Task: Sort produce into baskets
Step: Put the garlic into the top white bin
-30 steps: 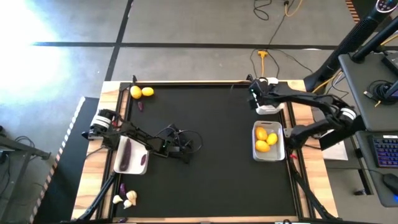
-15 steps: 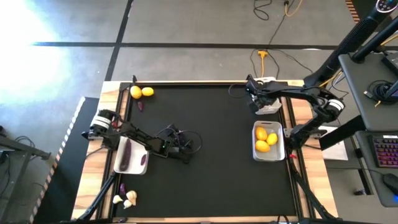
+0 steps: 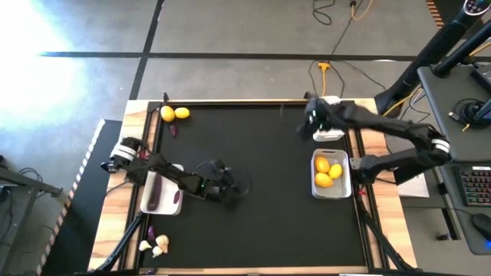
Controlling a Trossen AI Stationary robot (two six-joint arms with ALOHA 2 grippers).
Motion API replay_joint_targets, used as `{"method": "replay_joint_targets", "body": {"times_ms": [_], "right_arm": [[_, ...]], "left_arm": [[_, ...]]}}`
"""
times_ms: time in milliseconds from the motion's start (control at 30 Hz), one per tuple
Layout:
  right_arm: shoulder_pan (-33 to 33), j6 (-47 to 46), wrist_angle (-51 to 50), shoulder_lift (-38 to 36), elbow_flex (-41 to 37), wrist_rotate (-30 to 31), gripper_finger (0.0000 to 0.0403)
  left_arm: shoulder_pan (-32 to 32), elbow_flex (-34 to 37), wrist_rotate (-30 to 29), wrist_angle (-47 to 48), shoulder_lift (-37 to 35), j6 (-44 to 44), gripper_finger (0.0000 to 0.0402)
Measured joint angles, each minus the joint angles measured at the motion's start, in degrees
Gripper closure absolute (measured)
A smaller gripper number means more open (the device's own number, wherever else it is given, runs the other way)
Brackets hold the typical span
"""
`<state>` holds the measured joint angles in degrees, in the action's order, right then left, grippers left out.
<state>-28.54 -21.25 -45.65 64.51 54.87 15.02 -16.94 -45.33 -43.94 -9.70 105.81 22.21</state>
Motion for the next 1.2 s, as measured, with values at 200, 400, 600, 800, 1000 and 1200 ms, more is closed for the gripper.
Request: {"method": "replay_joint_targets", "body": {"times_ms": [200, 400, 600, 800, 1000, 1200], "right_arm": [[22.37, -1.30, 19.45, -6.81, -7.70, -3.75, 0.0262], [37.06, 5.77, 34.48, -6.39, -10.03, 1.64, 0.0279], [42.69, 13.50, 39.11, -1.62, -10.05, 3.08, 0.0289], [42.76, 19.31, 40.44, 4.51, -10.05, 3.17, 0.0296], [42.78, 27.97, 46.17, 9.02, -10.03, 3.08, 0.0298], [42.78, 34.69, 54.58, 10.82, -10.01, 3.11, 0.0300]], "left_arm": [[-11.57, -7.30, -1.18, -0.19, -3.52, -8.02, 0.0139], [-23.01, -15.41, -1.61, 15.00, -7.80, -8.42, 0.0139], [-28.70, -27.83, 11.43, 54.22, -8.34, 27.63, 0.0139], [-34.70, -34.57, 31.35, 78.96, -5.80, 63.86, 0.0139], [-39.63, -31.66, 50.03, 80.96, -4.68, 84.57, 0.0139], [-40.35, -26.70, 52.85, 74.53, -4.58, 88.10, 0.0139]]}}
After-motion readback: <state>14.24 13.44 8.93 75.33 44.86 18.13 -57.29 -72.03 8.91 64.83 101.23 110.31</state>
